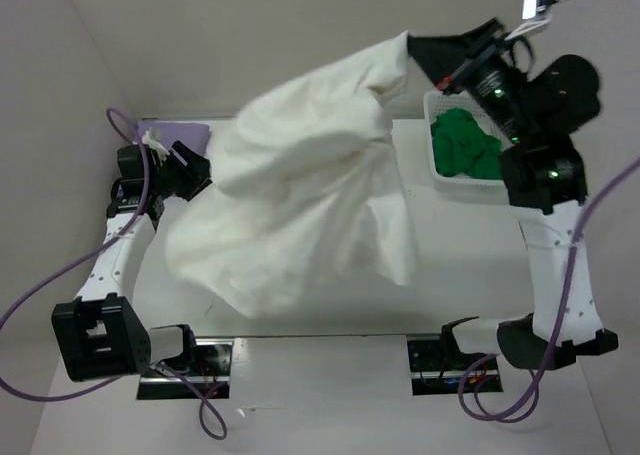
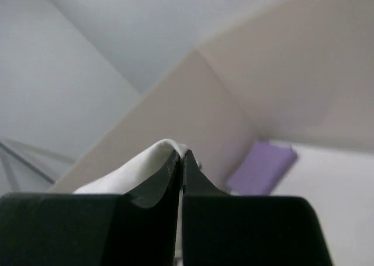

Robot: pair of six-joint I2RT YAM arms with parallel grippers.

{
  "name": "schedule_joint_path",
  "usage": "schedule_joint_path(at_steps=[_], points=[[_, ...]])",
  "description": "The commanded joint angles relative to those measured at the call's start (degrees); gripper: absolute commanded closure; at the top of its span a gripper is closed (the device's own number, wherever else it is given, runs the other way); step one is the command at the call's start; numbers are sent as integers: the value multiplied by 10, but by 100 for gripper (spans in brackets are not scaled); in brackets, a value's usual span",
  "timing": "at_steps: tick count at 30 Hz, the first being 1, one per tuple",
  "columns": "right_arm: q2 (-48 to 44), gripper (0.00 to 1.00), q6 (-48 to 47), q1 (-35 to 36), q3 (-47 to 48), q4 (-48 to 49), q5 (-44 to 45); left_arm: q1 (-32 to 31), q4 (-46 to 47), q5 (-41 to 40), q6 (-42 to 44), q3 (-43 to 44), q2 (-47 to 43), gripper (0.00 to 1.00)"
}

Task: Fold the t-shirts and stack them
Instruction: Move the tshirt to the center of the board

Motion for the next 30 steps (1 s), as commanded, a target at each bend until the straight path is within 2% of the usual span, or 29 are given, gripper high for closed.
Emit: schedule_joint_path(at_steps=[1,2,3,7,13,17,19,21,22,24,25,27,28,30], points=[[57,99,23,-4,-186,12,-46,4,-15,18,2,2,-33,32],[50,99,23,-4,-230,26,-51,10,-15,11,2,-5,-33,32],[44,99,17,-4,-314,37,-58,10,-15,11,2,-15,-33,32],[39,99,-10,34,-467,43,-48,16,-10,18,2,-37,-31,32],[50,99,-26,92,-520,50,14,16,-21,8,35,-37,-26,32],[88,99,-32,92,-457,42,38,-11,-44,-9,66,-23,-26,32],[116,94,-37,92,-411,37,50,-57,-59,-26,83,-14,-21,32],[144,80,-46,92,-373,14,58,-104,-64,-41,97,-7,-9,32],[156,75,-52,92,-337,8,58,-158,-64,-49,97,-7,-9,32],[186,65,-65,97,-297,-14,88,-218,-47,-67,87,-20,-4,32],[191,57,-71,98,-264,-39,105,-282,-39,-74,78,-20,-4,32],[191,50,-84,98,-254,-62,155,-347,-27,-109,52,-20,17,32],[179,46,-90,98,-267,-62,168,-401,-27,-119,45,-10,25,32],[140,47,-90,81,-314,-62,176,-446,-16,-136,31,7,56,30]])
